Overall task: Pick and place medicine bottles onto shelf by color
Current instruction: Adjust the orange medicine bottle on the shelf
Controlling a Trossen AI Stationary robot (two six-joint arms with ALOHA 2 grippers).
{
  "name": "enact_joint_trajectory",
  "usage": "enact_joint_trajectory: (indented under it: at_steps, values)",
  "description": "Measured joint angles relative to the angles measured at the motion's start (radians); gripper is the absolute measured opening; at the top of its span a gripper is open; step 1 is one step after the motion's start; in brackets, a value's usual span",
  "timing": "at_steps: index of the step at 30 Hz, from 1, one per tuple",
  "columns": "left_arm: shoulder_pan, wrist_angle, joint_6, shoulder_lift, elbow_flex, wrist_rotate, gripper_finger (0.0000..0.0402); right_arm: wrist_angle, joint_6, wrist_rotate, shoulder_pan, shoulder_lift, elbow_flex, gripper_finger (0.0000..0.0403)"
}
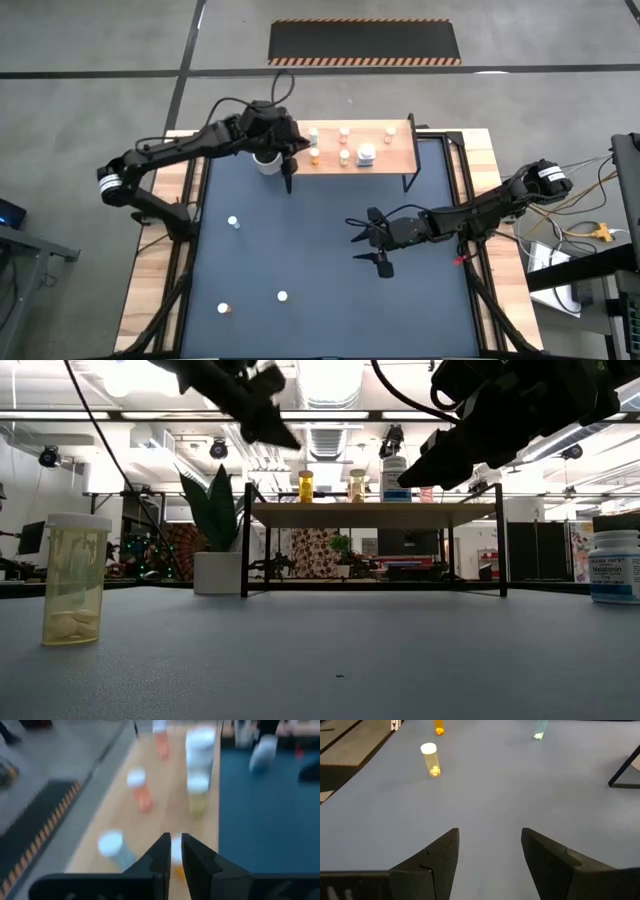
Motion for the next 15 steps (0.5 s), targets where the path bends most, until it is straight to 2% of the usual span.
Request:
enact_joint_trajectory:
  at_steps: [5, 9, 15]
  values:
    - [-0.015, 0.165, -0.041, 0.006, -0.042, 0.001, 0.0026, 0.002, -0.008, 0.0, 0.0, 0.0, -0.001, 0.0205]
    - [-0.034, 0.203, -0.072, 0.011, -0.077, 0.0, 0.0026, 0.002, -0.017, 0.0, 0.0, 0.0, -0.005, 0.0205]
    - [-0.185, 0.24, -0.088, -0.03, -0.075, 0.001, 0.0026, 0.002, -0.046, 0.0, 0.0, 0.0, -0.011, 0.0205]
